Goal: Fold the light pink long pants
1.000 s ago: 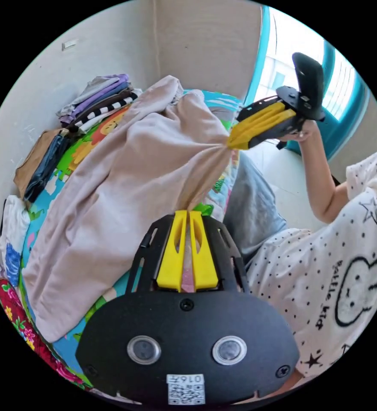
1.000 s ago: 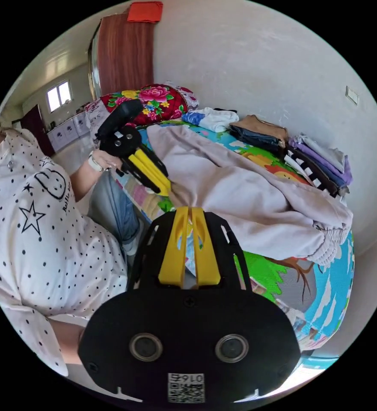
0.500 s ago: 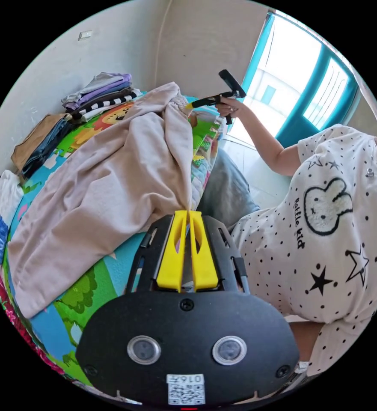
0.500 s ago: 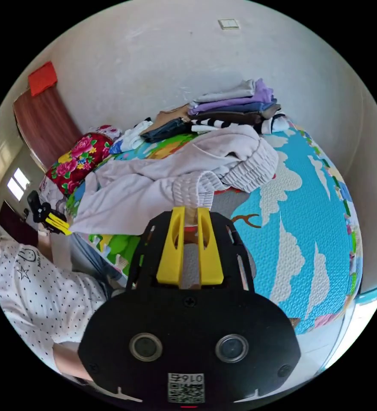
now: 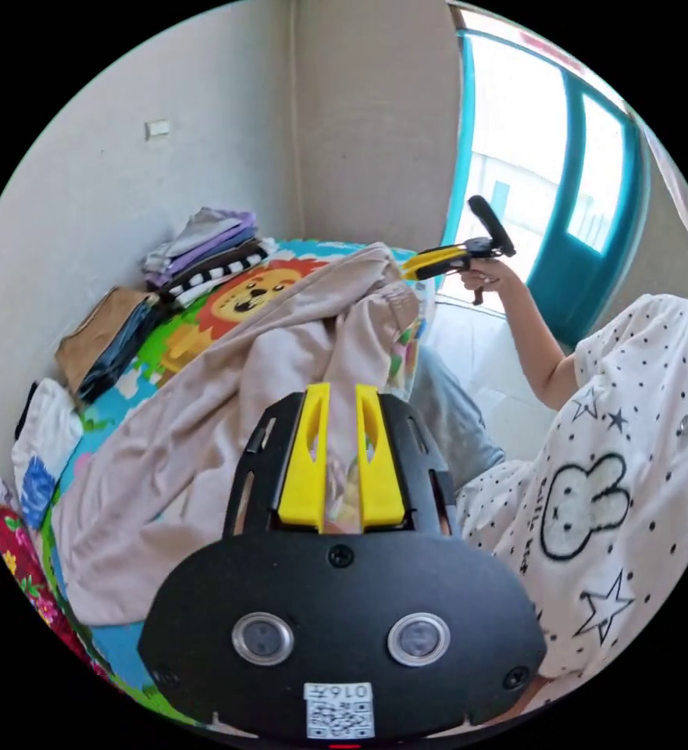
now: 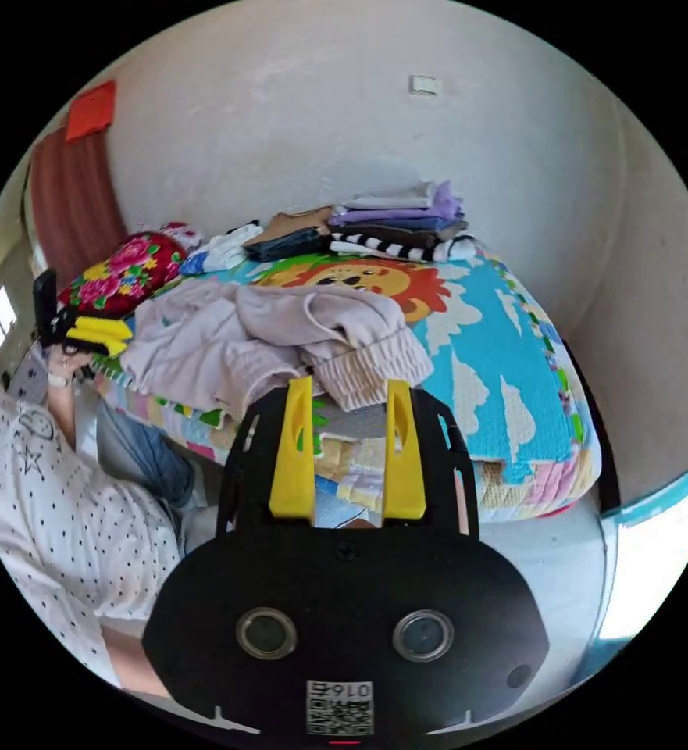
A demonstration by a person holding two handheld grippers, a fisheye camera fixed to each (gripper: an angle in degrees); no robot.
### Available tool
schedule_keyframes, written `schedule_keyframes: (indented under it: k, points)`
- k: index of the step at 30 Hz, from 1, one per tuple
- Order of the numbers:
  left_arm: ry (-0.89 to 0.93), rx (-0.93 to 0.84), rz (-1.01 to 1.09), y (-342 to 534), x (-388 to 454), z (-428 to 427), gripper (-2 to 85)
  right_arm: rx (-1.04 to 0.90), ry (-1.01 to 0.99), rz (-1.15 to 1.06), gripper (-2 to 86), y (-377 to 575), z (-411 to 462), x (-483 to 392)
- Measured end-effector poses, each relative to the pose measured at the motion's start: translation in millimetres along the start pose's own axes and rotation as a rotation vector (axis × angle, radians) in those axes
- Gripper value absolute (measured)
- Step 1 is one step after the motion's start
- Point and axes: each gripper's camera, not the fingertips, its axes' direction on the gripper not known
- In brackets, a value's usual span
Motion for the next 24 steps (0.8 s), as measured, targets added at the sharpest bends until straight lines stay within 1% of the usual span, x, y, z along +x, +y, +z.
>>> schedule_keyframes:
  k: [2,4,7,10,12,14,15,17,18,19,20,21,22,23,24]
  points:
    - [0.091,0.026,0.052,-28.1,23.2,33.5,7.5,0.039,0.011,0.099,14.0,9.0,1.2,24.4]
    - [0.129,0.038,0.066,-45.8,37.7,57.1,7.8,0.071,-0.054,0.132,14.5,14.5,3.0,39.2]
    - [0.093,0.041,0.023,-69.0,49.1,93.8,8.2,0.083,-0.204,0.172,14.5,19.4,12.6,62.1]
    - [0.041,-0.019,-0.026,-80.8,52.2,126.4,8.7,0.079,-0.343,0.187,12.8,21.9,27.0,80.1]
    - [0.040,-0.053,-0.023,-80.8,54.2,141.1,8.3,0.149,-0.386,0.159,7.8,22.6,24.1,84.9]
    - [0.060,-0.034,-0.023,-74.2,54.1,146.1,7.6,0.339,-0.407,0.025,4.6,15.8,-1.3,78.6]
    - [0.069,-0.019,-0.023,-72.2,53.4,144.9,7.2,0.366,-0.396,-0.008,4.2,10.8,-7.7,76.2]
    - [0.093,-0.011,-0.054,-69.2,47.9,139.4,6.1,0.416,-0.289,-0.114,2.9,-21.8,-29.3,65.2]
    - [0.098,-0.006,-0.065,-69.1,46.3,136.9,6.0,0.416,-0.254,-0.118,2.8,-33.0,-32.9,63.5]
    - [0.102,0.019,-0.082,-68.8,43.7,129.8,5.8,0.395,-0.171,-0.104,2.5,-59.4,-37.0,62.3]
    - [0.098,0.056,-0.091,-68.1,42.2,120.8,5.5,0.337,-0.086,-0.084,2.5,-90.6,-35.3,63.6]
    - [0.097,0.075,-0.092,-67.8,41.8,116.2,5.4,0.299,-0.045,-0.081,2.5,-107.4,-31.8,65.0]
    - [0.096,0.110,-0.090,-67.3,41.7,107.4,5.2,0.206,0.005,-0.070,2.8,-142.6,-18.9,70.7]
    - [0.095,0.146,-0.088,-66.5,42.0,99.8,5.0,0.101,0.025,-0.038,3.3,-178.3,0.8,80.4]
    - [0.094,0.163,-0.088,-66.0,42.2,96.8,5.0,0.053,0.032,-0.011,3.6,-195.2,12.7,86.5]
